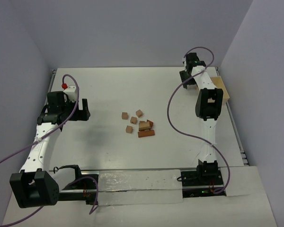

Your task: Build the wood block tower

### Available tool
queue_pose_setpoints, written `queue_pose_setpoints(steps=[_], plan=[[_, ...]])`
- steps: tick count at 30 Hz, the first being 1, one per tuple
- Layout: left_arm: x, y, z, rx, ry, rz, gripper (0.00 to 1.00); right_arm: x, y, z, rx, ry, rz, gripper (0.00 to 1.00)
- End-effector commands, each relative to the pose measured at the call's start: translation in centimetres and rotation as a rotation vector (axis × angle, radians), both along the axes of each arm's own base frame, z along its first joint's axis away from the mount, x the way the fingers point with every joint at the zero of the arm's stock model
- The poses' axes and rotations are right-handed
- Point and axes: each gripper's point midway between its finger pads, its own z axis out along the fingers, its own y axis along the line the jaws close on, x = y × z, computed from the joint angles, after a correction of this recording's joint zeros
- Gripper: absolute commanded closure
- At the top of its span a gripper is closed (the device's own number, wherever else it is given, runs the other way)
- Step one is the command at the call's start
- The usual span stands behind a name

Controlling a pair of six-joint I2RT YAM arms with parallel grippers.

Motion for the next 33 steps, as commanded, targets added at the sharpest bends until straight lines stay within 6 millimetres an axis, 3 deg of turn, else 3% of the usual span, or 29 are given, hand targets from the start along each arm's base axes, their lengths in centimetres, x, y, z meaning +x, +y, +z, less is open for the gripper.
queue_pose_setpoints(steps=[1, 5, 7, 9, 12, 14, 15, 16, 17, 19, 22, 25, 28, 33], plan=[[0.8, 0.0, 0.7, -0.004, -0.038, -0.002, 0.01, 2.0, -0.1, 2.5, 0.012, -0.096, -0.012, 0.27], [0.7, -0.1, 0.9, -0.005, -0.047, -0.007, 0.01, 1.1, 1.4, 5.0, 0.049, -0.118, 0.02, 0.27], [0.6, -0.1, 1.3, -0.001, -0.063, -0.008, 0.01, 0.4, 4.0, 10.5, 0.074, -0.221, 0.087, 0.24], [0.5, -0.3, 1.6, -0.006, -0.074, -0.02, 0.01, -1.5, 6.8, 13.6, 0.1, -0.265, 0.166, 0.03], [0.4, -0.7, 2.1, -0.015, -0.088, -0.046, 0.01, -5.4, 11.7, 18.5, 0.152, -0.317, 0.316, 0.0], [0.5, -0.7, 2.4, -0.01, -0.095, -0.054, 0.01, -8.3, 13.9, 19.6, 0.171, -0.309, 0.409, 0.0], [0.5, -0.7, 2.5, -0.007, -0.097, -0.06, 0.01, -9.7, 15.4, 19.6, 0.178, -0.296, 0.461, 0.0], [0.6, -0.7, 2.7, -0.006, -0.103, -0.064, 0.01, -11.3, 16.0, 18.0, 0.177, -0.246, 0.497, 0.01], [0.7, -0.7, 2.8, -0.005, -0.105, -0.064, 0.01, -12.0, 16.8, 18.8, 0.177, -0.263, 0.536, 0.03], [0.7, -1.0, 3.2, -0.015, -0.113, -0.083, 0.01, -16.4, 18.6, 16.9, 0.18, -0.193, 0.662, 0.15], [0.8, -1.4, 3.2, -0.03, -0.117, -0.094, 0.01, -21.7, 21.7, 13.7, 0.195, -0.091, 0.836, 0.25], [0.7, -1.7, 3.0, -0.048, -0.111, -0.101, 0.01, -26.1, 24.1, 12.4, 0.187, -0.059, 0.986, 0.44], [0.4, -2.2, 2.7, -0.072, -0.103, -0.116, 0.01, -28.4, 25.4, 10.7, 0.174, -0.028, 1.062, 0.48], [0.1, -2.3, 2.6, -0.072, -0.103, -0.124, 0.01, -29.7, 27.1, 8.6, 0.136, 0.029, 1.137, 0.51]])
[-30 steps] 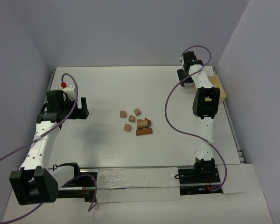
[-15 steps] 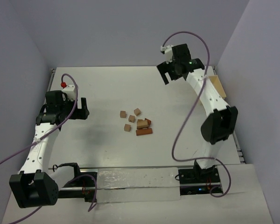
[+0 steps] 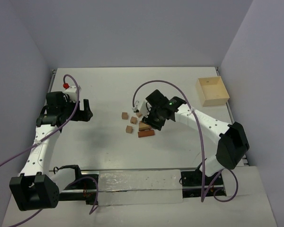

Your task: Build the wood block tower

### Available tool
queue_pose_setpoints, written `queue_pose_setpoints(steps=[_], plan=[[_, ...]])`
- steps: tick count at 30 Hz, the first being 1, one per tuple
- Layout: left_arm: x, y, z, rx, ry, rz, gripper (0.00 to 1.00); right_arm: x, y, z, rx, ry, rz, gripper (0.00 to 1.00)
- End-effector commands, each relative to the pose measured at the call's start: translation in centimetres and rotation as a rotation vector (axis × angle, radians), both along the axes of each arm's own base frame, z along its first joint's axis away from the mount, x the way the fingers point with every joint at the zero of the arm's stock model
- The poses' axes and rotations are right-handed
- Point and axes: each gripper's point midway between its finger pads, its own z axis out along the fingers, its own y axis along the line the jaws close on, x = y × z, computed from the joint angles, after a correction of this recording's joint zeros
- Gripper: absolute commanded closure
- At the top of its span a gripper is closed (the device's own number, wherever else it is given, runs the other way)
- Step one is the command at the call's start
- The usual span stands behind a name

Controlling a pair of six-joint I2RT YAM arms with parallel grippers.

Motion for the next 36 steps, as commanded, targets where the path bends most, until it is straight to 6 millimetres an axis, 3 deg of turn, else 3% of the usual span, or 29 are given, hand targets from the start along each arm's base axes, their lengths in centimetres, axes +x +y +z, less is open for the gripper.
queue_pose_setpoints(steps=[1, 11, 29, 36], plan=[[0.5, -0.6, 1.5, -0.021, -0.067, -0.032, 0.01, 0.3, 1.9, 0.4, 0.011, -0.048, 0.073, 0.51], [0.7, -0.5, 0.7, -0.019, -0.038, -0.028, 0.01, 0.3, 4.5, -4.4, -0.1, -0.005, 0.166, 0.52], [0.9, -0.3, 0.3, -0.012, -0.03, -0.015, 0.01, 1.7, 6.4, -8.4, -0.184, 0.004, 0.203, 0.47], [1.0, -0.2, 0.2, -0.01, -0.025, -0.012, 0.01, 0.9, 6.2, -9.9, -0.207, 0.03, 0.22, 0.47]])
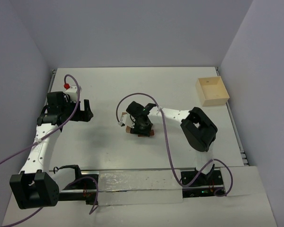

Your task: Build the wood block tower

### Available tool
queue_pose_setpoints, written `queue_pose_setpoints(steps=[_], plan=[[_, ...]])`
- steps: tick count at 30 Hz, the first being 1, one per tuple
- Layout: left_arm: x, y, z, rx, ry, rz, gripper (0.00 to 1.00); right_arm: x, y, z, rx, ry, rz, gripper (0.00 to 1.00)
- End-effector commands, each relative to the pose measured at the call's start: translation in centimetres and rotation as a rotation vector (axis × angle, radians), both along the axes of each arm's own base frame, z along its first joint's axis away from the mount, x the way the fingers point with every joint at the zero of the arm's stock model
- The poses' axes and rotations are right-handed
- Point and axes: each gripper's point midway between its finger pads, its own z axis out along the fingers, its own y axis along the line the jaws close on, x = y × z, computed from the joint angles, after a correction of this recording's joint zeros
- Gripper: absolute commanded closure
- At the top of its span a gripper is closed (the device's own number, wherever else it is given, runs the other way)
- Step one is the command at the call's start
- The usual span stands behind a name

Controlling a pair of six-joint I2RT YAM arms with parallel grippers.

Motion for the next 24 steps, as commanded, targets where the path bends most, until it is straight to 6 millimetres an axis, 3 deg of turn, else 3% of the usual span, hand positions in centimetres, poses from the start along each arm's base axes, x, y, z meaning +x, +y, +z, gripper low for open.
queue_pose_setpoints(steps=[1, 7, 10, 16, 19, 24], plan=[[1.0, -0.1, 0.7, -0.003, -0.046, -0.004, 0.01, 0.2, 1.2, 0.0, 0.023, -0.028, 0.031, 0.48], [1.1, 0.0, 0.7, -0.001, -0.047, -0.002, 0.01, -1.6, 0.8, -1.4, 0.008, -0.017, 0.048, 0.5], [1.0, 0.0, 0.6, 0.001, -0.044, -0.001, 0.01, -2.0, 0.9, -1.2, 0.011, -0.015, 0.049, 0.56], [1.1, 0.1, 0.7, 0.003, -0.048, 0.005, 0.01, -2.2, 0.9, 1.9, 0.064, -0.056, 0.037, 0.76], [1.1, 0.1, 0.7, 0.003, -0.049, 0.005, 0.01, -2.3, 1.1, 4.3, 0.103, -0.078, 0.021, 0.98], [1.1, 0.1, 0.7, 0.003, -0.046, 0.005, 0.01, -1.9, 1.7, 8.7, 0.194, -0.1, -0.074, 1.0]])
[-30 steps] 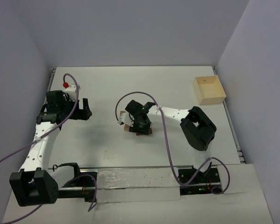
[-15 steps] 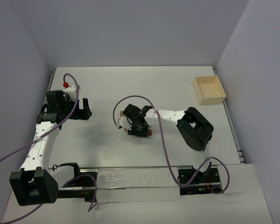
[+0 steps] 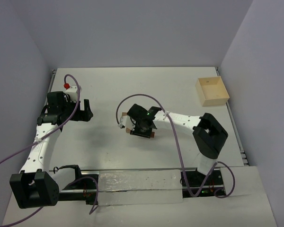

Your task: Build the wood block tower

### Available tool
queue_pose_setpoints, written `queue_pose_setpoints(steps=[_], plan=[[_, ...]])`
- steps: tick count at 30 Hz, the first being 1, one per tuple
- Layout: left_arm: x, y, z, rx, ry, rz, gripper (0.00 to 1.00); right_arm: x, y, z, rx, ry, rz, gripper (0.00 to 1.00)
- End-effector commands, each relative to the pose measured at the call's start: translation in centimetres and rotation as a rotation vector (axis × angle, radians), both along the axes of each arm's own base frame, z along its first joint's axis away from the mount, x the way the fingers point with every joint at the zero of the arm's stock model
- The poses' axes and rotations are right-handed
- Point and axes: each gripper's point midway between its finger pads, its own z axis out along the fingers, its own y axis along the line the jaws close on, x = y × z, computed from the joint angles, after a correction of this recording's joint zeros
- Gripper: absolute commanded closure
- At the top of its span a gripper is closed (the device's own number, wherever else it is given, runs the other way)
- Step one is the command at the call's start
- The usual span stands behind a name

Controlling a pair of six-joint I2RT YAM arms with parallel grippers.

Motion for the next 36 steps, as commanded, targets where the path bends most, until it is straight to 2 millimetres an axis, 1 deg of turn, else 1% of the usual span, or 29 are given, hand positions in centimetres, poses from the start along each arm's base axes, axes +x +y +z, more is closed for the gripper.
queue_pose_setpoints(steps=[1, 2, 4, 5, 6, 8, 10, 11, 12, 13, 15, 16, 19, 21, 22, 25, 28, 29, 34, 36], plan=[[0.9, 0.0, 0.7, -0.003, -0.045, 0.0, 0.01, 1.2, 1.5, 6.9, 0.158, -0.069, -0.114, 1.0], [0.9, 0.0, 0.7, -0.004, -0.045, -0.001, 0.01, 2.3, 1.6, 8.2, 0.185, -0.094, -0.153, 1.0], [0.9, -0.1, 0.8, -0.005, -0.045, -0.002, 0.01, 5.2, 1.8, 11.2, 0.231, -0.16, -0.235, 1.0], [0.9, -0.1, 0.7, -0.005, -0.045, -0.002, 0.01, 6.5, 1.6, 12.1, 0.24, -0.181, -0.273, 1.0], [0.9, -0.1, 0.7, -0.005, -0.045, -0.002, 0.01, 8.5, 1.3, 12.9, 0.24, -0.212, -0.323, 1.0], [0.9, -0.1, 0.8, -0.007, -0.046, -0.003, 0.01, 11.6, 0.5, 12.3, 0.198, -0.253, -0.396, 1.0], [0.9, -0.1, 0.7, -0.006, -0.045, -0.003, 0.01, 15.1, -0.6, 12.6, 0.168, -0.338, -0.472, 1.0], [0.9, -0.1, 0.8, -0.006, -0.047, -0.003, 0.01, 16.8, -0.9, 12.3, 0.156, -0.356, -0.501, 1.0], [0.9, -0.1, 0.9, -0.005, -0.049, -0.001, 0.01, 17.9, -1.3, 12.1, 0.144, -0.372, -0.522, 1.0], [0.8, -0.1, 0.9, -0.006, -0.049, -0.002, 0.01, 19.3, -1.7, 11.5, 0.123, -0.386, -0.542, 1.0], [0.8, 0.0, 0.9, -0.004, -0.052, 0.0, 0.01, 20.9, -2.2, 10.8, 0.095, -0.413, -0.55, 1.0], [0.8, 0.0, 0.9, -0.005, -0.051, 0.0, 0.01, 21.6, -2.3, 9.6, 0.072, -0.416, -0.546, 1.0], [0.8, 0.0, 1.0, -0.003, -0.055, 0.0, 0.01, 22.4, -2.7, 7.6, 0.033, -0.412, -0.53, 1.0], [0.8, 0.0, 1.1, -0.003, -0.056, 0.002, 0.01, 22.5, -2.7, 6.7, 0.03, -0.397, -0.525, 1.0], [0.8, 0.0, 1.1, -0.003, -0.057, 0.002, 0.01, 22.3, -2.6, 5.8, 0.027, -0.378, -0.517, 1.0], [0.8, 0.0, 1.0, -0.003, -0.056, 0.002, 0.01, 21.4, -2.5, 3.5, 0.013, -0.329, -0.497, 1.0], [0.8, 0.0, 1.0, -0.003, -0.055, 0.002, 0.01, 20.4, -2.2, 1.8, 0.004, -0.285, -0.472, 1.0], [0.8, 0.0, 1.0, -0.003, -0.052, 0.002, 0.01, 19.7, -1.8, 0.9, -0.006, -0.264, -0.455, 1.0], [0.8, 0.0, 1.0, -0.003, -0.053, 0.005, 0.01, 17.4, 0.0, -1.1, -0.018, -0.206, -0.401, 1.0], [0.8, 0.0, 1.0, -0.002, -0.054, 0.005, 0.01, 16.9, 0.3, -1.5, -0.015, -0.19, -0.395, 1.0]])
